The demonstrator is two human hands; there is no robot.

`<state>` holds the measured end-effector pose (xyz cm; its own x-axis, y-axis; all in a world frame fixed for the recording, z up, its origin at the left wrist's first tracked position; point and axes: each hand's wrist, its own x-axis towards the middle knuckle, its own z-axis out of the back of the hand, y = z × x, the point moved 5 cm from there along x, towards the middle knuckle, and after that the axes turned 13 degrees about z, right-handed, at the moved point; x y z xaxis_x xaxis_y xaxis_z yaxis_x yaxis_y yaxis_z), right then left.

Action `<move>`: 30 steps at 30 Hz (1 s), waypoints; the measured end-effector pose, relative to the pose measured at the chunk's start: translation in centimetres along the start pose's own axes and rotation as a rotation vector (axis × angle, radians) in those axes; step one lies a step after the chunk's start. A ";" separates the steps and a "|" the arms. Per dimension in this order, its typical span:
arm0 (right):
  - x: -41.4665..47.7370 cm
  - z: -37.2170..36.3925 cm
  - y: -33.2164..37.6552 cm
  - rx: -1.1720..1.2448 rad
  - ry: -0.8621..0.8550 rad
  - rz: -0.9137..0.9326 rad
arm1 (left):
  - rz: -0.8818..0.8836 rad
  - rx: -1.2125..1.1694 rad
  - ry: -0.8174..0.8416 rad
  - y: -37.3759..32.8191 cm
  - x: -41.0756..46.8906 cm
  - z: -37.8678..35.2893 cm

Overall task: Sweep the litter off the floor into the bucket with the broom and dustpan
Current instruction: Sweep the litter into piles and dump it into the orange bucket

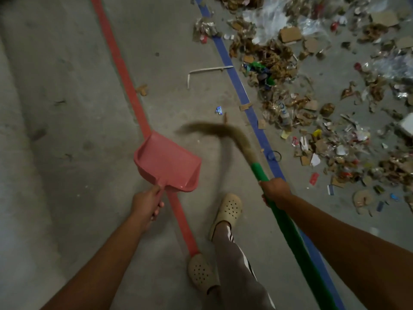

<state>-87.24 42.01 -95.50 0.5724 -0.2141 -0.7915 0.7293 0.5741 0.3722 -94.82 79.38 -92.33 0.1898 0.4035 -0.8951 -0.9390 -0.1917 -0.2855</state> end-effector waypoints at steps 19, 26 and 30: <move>1.5 -5.2 14.7 0.037 0.080 0.421 | -0.014 -0.025 -0.111 -11.9 8.8 4.8; 2.9 -14.4 23.4 -0.173 0.201 0.525 | 0.018 0.001 -0.118 -14.3 14.2 10.0; 6.9 -21.3 27.3 -0.344 0.257 0.471 | 0.017 0.020 -0.099 -15.6 18.5 13.2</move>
<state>-71.37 73.06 -101.08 0.6629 0.2955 -0.6879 0.2348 0.7904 0.5657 -80.43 101.67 -99.87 0.1456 0.4871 -0.8611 -0.9474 -0.1820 -0.2632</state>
